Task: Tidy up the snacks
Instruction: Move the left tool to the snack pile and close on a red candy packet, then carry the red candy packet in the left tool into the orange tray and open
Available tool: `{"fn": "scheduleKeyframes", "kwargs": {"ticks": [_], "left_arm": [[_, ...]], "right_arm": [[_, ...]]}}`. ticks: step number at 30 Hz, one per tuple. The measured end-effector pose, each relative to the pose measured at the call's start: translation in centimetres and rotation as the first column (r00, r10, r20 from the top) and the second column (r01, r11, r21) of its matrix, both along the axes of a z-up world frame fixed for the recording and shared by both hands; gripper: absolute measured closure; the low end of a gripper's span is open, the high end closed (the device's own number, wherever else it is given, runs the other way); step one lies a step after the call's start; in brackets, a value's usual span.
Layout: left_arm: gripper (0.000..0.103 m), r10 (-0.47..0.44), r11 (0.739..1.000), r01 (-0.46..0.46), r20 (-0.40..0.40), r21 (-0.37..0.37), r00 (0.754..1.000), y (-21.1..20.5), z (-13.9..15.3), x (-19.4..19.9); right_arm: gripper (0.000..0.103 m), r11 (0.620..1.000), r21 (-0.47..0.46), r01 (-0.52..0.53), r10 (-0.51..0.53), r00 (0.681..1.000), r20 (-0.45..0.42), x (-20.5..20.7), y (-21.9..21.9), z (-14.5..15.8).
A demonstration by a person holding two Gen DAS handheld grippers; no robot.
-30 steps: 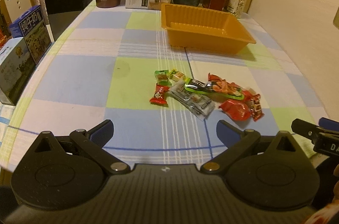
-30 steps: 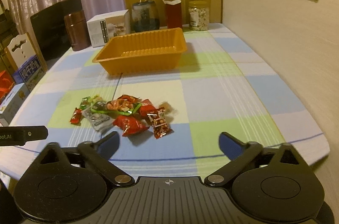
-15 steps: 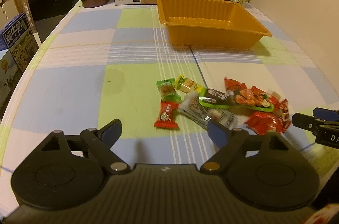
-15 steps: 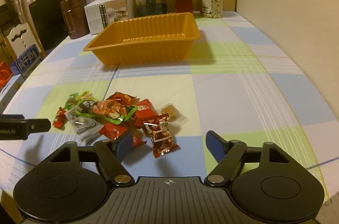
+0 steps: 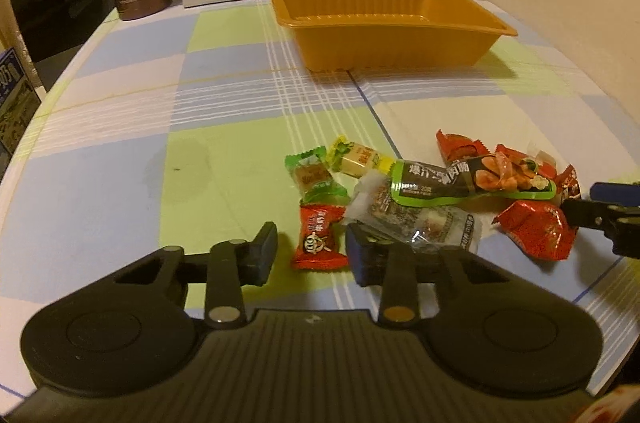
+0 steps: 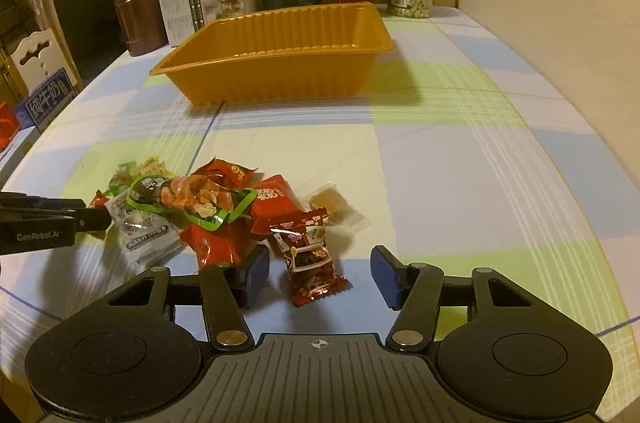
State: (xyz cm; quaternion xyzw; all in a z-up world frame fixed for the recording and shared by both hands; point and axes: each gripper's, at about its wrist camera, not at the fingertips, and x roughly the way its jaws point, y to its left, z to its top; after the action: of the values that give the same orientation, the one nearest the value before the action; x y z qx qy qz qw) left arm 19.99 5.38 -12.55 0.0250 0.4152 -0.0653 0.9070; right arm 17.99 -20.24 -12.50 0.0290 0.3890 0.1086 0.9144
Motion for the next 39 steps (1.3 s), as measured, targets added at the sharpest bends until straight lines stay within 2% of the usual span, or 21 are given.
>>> {"fn": "scheduleKeyframes", "kwargs": {"ticks": [4, 7, 10, 12, 27, 33, 39], "left_arm": [[0.080, -0.007, 1.000, 0.007, 0.010, 0.006, 1.000, -0.2, -0.1, -0.1], [0.087, 0.000, 1.000, 0.000, 0.009, 0.001, 1.000, -0.1, -0.1, -0.1], [0.088, 0.003, 1.000, -0.003, 0.007, -0.002, 1.000, -0.1, 0.0, -0.1], [0.089, 0.003, 1.000, -0.003, 0.007, -0.002, 1.000, 0.0, 0.1, -0.2], [0.089, 0.009, 1.000, -0.008, 0.067, -0.009, 0.998, -0.6, 3.5, -1.8], [0.089, -0.019, 0.999, 0.022, 0.104, -0.024, 0.994, -1.8, 5.5, -0.5], [0.089, -0.044, 0.998, 0.051, 0.152, -0.043, 0.987, -3.1, 7.2, 2.5]], "right_arm": [[0.051, 1.000, 0.000, -0.013, 0.013, 1.000, 0.006, 0.2, 0.2, -0.1], [0.058, 1.000, -0.001, -0.018, 0.018, 1.000, -0.001, 0.3, 0.4, -0.3], [0.067, 1.000, -0.011, -0.019, 0.019, 1.000, -0.007, 0.4, 0.4, -0.4], [0.077, 1.000, -0.016, -0.021, 0.021, 1.000, -0.008, 0.4, 0.5, -0.5], [0.079, 1.000, -0.007, 0.004, -0.003, 0.998, 0.058, -1.0, -0.1, 2.2], [0.079, 1.000, 0.015, 0.003, -0.005, 0.995, 0.098, -0.4, 0.0, 4.1], [0.079, 1.000, 0.025, 0.010, -0.014, 0.989, 0.150, 2.2, -0.1, 5.9]]}}
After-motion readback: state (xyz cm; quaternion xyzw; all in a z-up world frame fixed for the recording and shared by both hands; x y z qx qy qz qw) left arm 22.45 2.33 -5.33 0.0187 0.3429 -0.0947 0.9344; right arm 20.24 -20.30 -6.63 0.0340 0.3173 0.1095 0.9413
